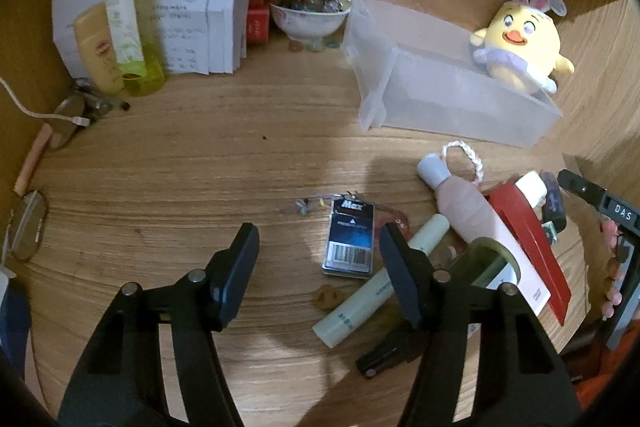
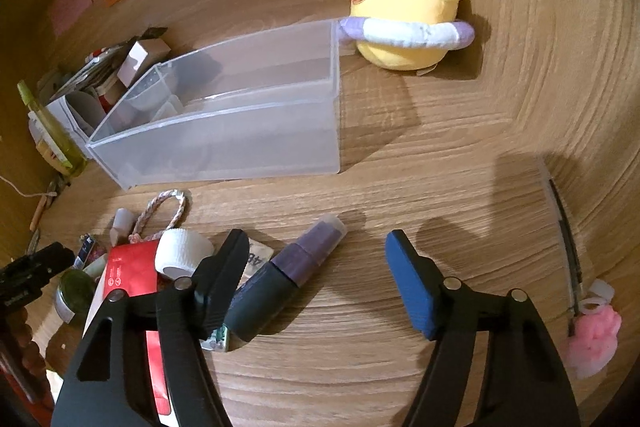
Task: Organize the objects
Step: 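Lower the right gripper onto the black-purple spray bottle and close it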
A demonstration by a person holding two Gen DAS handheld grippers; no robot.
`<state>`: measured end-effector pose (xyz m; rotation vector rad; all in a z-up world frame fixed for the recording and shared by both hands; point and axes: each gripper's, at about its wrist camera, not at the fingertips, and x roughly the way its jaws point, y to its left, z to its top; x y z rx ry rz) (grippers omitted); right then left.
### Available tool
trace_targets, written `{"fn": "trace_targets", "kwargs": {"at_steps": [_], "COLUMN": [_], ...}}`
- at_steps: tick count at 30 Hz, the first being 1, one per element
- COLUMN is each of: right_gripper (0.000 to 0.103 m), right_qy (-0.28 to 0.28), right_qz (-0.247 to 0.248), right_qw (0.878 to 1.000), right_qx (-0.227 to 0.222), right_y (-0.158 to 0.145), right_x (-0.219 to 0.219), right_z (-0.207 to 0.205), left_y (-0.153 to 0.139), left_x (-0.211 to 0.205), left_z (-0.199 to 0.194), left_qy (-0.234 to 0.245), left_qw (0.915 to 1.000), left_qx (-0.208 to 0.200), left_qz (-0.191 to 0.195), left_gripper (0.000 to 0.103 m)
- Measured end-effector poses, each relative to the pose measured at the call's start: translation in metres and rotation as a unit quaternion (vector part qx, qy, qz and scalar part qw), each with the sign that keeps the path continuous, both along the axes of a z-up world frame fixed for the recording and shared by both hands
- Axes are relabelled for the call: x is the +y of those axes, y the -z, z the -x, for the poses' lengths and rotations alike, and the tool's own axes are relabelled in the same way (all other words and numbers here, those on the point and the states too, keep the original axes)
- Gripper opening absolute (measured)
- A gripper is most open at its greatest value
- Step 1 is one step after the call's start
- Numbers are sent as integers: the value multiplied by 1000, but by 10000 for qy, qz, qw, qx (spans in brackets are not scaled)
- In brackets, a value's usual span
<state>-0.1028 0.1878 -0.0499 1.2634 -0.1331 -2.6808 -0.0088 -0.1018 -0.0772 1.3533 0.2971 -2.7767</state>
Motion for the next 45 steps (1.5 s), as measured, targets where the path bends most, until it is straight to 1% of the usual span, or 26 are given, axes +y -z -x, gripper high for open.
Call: {"fn": "trace_targets", "kwargs": {"at_steps": [2,6,11,15,20,24,27,29,30,31,32,34,37,39,40,41,43,45], "right_gripper": [67,59,57,56,56,56,55,49,43,37,34,25,24,24,24,24,24,24], "right_qy": [-41,-144,-226,-273,-267,-353,-474,-525,-549,-576,-575,-522,-476,-440,-419,-411,-420,-446], "right_qz": [-52,-99,-82,-203,-338,-291,-251,-276,-278,-261,-240,-243,-129,-163,-179,-183,-166,-167], "right_qw": [10000,9997,9995,9992,9990,9988,9984,9980,9978,9976,9976,9979,9983,9986,9987,9988,9989,9988], "right_qx": [-33,-181,-220,-187,-144,-147,-189,-206,-230,-281,-310,-302,-298,-249,-207,-180,-119,-60], "right_y": [3,11,13,10,6,5,8,11,12,15,16,17,17,17,16,15,12,9], "right_x": [-3,-6,-6,-4,1,-1,-7,-12,-13,-14,-14,-12,-7,-6,-5,-5,-5,-5], "right_z": [1,3,0,-4,-11,-11,-10,-10,-10,-9,-9,-9,-10,-11,-13,-14,-15,-16], "left_y": [3,5,7,7,6,6,7,7,6,6,6,6,6,5,3,2,0,0], "left_x": [2,4,8,7,-1,-1,0,0,0,0,-1,-2,-2,-2,-4,-5,-7,-7], "left_z": [3,7,11,16,20,20,21,22,22,23,22,22,19,17,15,14,12,11], "left_qy": [58,129,197,201,120,136,179,225,237,264,298,290,255,217,182,177,176,164], "left_qw": [10000,9997,9990,9989,9991,9992,9993,9994,9994,9994,9993,9994,9995,9996,9997,9997,9997,9997], "left_qx": [-60,-188,-308,-325,-349,-320,-265,-226,-223,-216,-210,-197,-192,-178,-152,-175,-134,-165], "left_qz": [-8,-8,251,264,206,210,198,139,107,63,-4,-21,21,33,28,3,-87,-23], "left_gripper": [62,62,62,61,48,47,43,36,34,29,27,26,26,21,7,3,3,3]}}
